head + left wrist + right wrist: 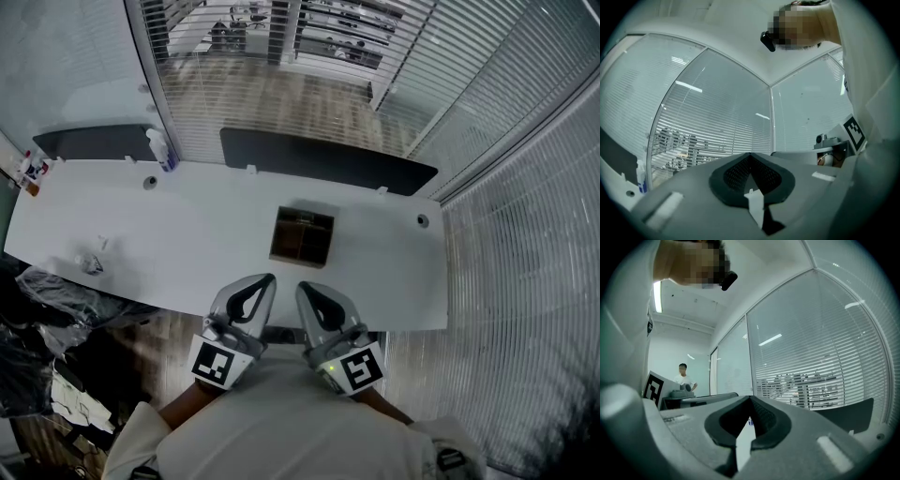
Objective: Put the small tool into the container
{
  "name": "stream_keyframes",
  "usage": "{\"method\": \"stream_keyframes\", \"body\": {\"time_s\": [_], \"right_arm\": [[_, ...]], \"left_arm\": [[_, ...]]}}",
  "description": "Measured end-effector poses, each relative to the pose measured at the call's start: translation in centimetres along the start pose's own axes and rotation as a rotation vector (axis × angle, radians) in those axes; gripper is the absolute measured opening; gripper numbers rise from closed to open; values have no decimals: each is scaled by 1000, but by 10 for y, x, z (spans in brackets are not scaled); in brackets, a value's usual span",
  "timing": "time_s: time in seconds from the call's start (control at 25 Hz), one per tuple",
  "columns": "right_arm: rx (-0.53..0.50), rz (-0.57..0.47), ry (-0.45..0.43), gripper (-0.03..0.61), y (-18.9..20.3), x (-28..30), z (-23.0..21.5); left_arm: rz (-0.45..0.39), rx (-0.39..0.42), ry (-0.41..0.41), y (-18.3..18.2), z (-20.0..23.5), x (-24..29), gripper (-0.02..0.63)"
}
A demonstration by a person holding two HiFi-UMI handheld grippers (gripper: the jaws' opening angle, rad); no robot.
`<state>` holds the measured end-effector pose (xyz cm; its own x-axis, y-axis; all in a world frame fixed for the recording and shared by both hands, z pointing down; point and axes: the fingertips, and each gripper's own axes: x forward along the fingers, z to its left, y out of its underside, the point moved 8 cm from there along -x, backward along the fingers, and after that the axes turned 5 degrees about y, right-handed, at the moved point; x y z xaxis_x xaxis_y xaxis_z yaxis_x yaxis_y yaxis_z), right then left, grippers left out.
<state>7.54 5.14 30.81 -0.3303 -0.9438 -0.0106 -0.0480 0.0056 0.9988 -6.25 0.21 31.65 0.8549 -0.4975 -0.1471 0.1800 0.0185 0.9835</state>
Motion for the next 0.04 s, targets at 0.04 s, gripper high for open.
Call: {"method": "stream_keyframes", "body": {"time_s": [0.04], "right_arm": [[-2,0,0,-2,0,1,0]], "left_arm": [[1,0,-2,0,1,0,3]]}}
